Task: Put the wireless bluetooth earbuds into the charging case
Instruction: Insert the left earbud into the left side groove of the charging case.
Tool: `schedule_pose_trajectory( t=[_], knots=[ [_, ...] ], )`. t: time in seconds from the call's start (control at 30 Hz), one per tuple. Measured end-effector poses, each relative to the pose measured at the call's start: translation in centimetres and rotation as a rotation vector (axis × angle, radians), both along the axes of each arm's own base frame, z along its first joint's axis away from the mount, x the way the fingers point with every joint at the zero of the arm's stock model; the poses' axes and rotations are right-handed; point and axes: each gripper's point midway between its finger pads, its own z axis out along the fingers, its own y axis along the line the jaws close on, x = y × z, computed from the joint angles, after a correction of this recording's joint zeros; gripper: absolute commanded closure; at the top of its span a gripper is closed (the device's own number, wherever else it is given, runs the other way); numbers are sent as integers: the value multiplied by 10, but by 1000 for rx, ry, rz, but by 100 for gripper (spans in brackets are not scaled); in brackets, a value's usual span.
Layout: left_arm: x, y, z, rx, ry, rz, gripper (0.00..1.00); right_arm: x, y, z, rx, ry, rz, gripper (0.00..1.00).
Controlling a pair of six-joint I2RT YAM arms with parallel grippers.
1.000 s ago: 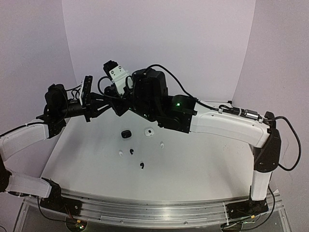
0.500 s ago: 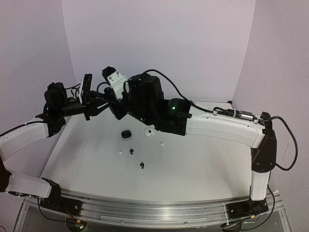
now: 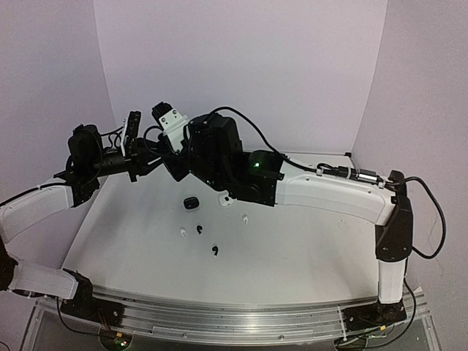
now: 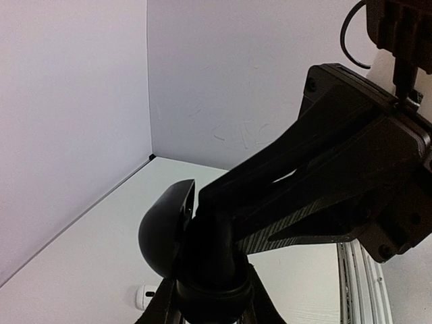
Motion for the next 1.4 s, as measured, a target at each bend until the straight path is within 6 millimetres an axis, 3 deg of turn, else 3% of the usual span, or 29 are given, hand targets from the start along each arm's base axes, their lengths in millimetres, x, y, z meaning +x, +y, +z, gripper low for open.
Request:
schedule_pose_trajectory(
  t=[0.27,0.47,0.8,1.4],
  knots=[
    [0,0,-1,-8,47,-2,100,-1,-1,-4,-11,-12,8,89],
    [-1,-1,-2,-11,60,-9,100,-3,-2,-4,-17,-14,20,86],
    [-7,-2,-2,-6,48,-44,100,-6,0,-1,-33,-20,45,100],
    [-6,-2,-9,27,16,-40,100,-3,-2,-10,-83,1,26,100]
  ],
)
